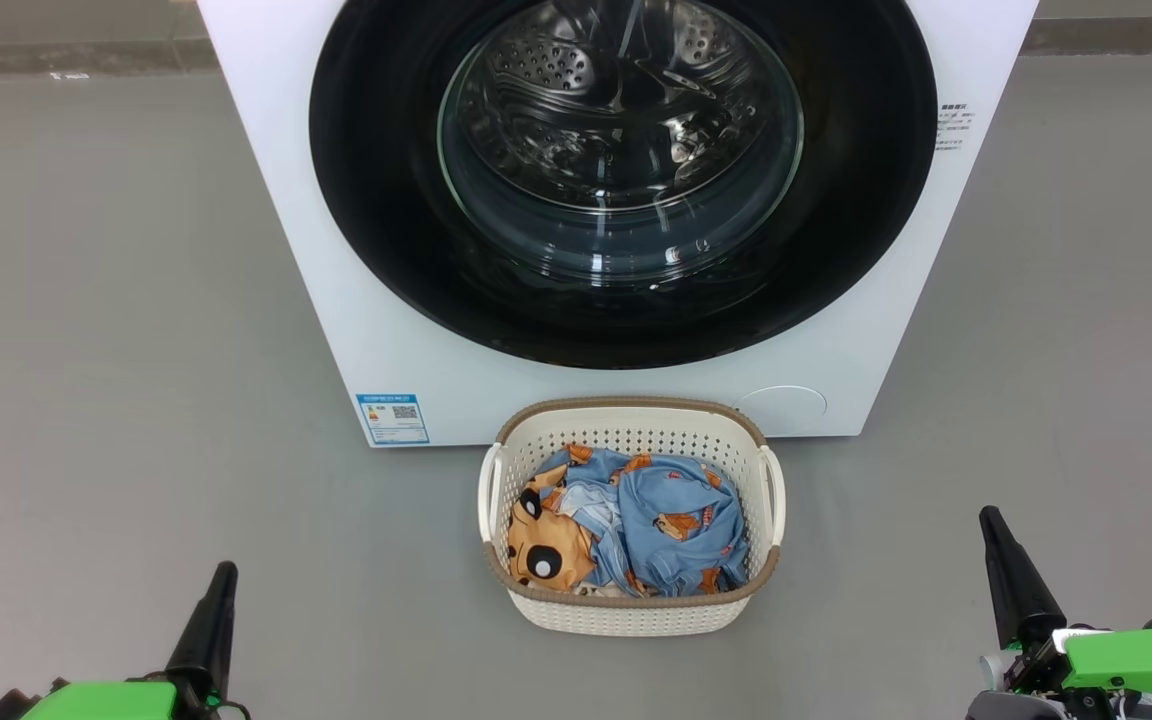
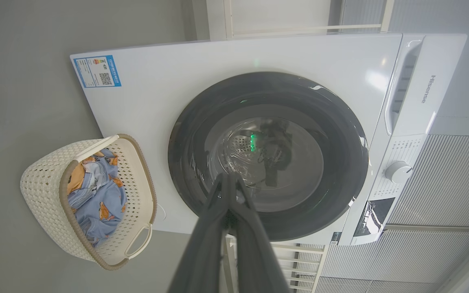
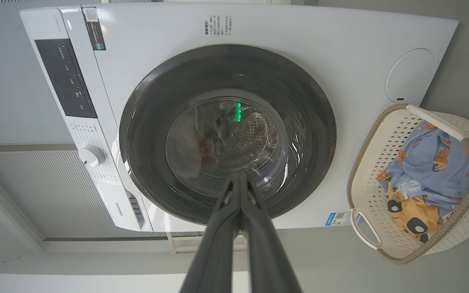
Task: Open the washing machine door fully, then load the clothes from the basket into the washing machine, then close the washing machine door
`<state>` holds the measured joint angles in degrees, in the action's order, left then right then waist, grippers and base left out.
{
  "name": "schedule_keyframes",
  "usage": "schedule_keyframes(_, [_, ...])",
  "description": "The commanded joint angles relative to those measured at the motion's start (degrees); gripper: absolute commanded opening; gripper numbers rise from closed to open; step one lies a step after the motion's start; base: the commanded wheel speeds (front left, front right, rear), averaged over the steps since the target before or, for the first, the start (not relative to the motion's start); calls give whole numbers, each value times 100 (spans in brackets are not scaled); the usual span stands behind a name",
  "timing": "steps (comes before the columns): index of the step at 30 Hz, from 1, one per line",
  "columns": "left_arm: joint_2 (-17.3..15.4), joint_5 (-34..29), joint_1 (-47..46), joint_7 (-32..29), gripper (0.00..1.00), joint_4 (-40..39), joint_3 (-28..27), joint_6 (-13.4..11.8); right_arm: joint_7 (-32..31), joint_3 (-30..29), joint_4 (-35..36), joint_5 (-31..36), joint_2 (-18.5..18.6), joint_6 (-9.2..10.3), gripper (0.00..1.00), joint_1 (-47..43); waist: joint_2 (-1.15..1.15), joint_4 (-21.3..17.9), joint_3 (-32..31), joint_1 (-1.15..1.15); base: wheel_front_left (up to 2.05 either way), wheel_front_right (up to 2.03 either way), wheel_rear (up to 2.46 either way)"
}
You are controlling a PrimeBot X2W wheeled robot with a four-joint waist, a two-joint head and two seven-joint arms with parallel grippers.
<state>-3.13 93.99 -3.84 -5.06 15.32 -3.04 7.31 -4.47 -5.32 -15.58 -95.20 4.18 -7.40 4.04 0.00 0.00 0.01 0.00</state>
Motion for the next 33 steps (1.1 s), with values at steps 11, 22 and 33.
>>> schedule_keyframes(11, [-83, -63, -268, -29, 0, -96, -208, 18, -26, 99, 130, 117, 34, -9, 0, 242, 0, 0, 0, 0, 0, 0, 0])
schedule_keyframes(22, [-78, -69, -269, -35, 0, -96, -214, 18, -33, 90, 130, 125, 28, -9, 0, 242, 0, 0, 0, 0, 0, 0, 0])
schedule_keyframes(33, [-73, -75, -270, -40, 0, -95, -222, 18, -41, 81, 129, 133, 21, -9, 0, 243, 0, 0, 0, 0, 0, 0, 0])
